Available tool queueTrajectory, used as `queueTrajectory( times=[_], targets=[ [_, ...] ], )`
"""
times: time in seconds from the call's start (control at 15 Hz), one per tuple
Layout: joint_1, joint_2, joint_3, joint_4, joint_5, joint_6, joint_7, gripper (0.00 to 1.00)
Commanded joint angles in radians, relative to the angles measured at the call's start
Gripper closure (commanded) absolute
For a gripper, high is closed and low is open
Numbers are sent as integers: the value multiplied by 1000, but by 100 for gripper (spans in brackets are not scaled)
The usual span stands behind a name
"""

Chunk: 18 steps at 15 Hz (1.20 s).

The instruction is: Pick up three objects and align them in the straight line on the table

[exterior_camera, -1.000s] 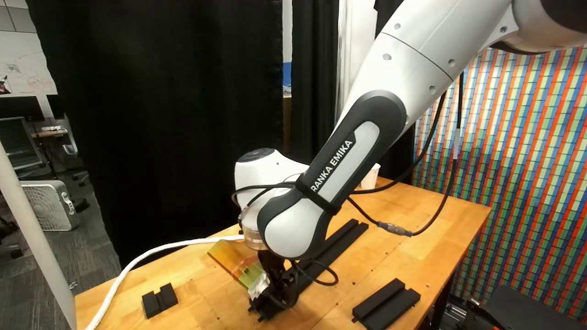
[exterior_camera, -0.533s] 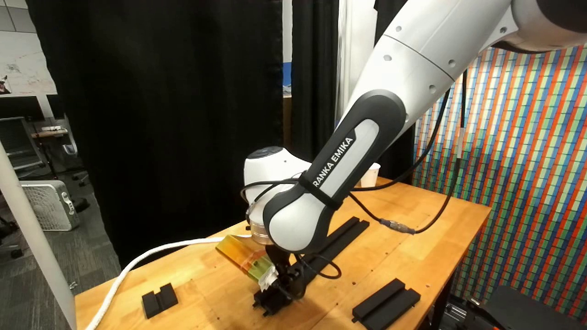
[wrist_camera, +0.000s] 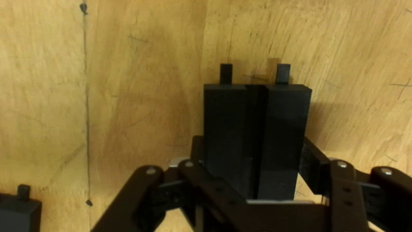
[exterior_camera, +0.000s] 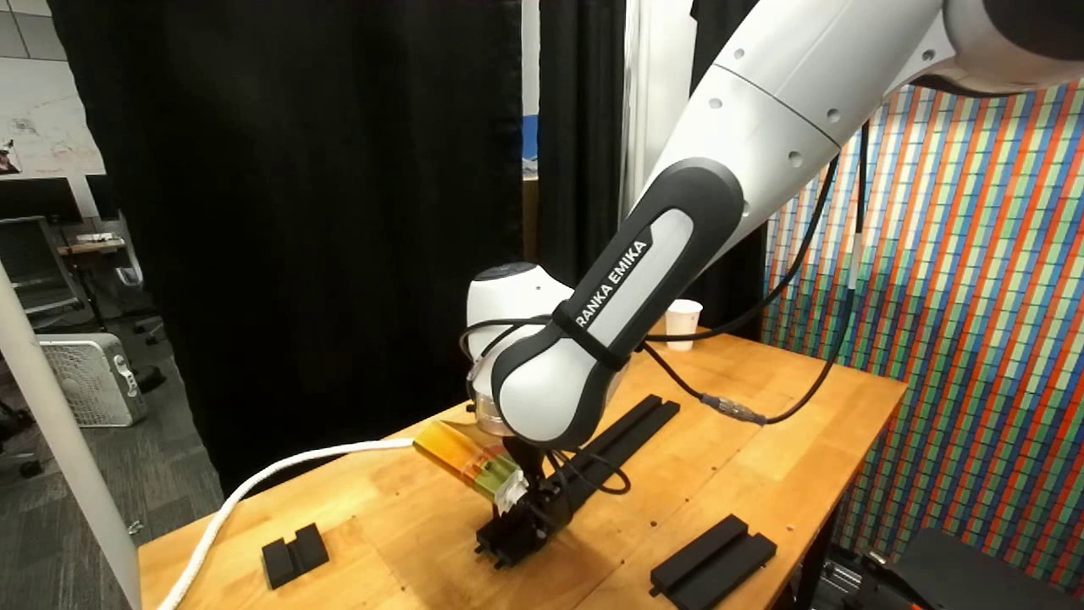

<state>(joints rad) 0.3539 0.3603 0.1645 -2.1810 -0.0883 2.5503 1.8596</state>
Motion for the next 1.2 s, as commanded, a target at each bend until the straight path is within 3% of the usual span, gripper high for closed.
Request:
queueTrajectory(
  times=[0.0, 0.27, 0.33, 0.53, 1.13],
  targets=[
    [-15, -24, 6, -17, 48, 18, -67, 55],
    [-15, -15, 8, -12, 73, 33, -88, 51],
    [-13, -13, 7, -11, 76, 40, -91, 7],
    [-8, -12, 7, -11, 83, 49, -91, 0],
    [13, -36, -3, -16, 77, 61, -88, 0]
  ],
)
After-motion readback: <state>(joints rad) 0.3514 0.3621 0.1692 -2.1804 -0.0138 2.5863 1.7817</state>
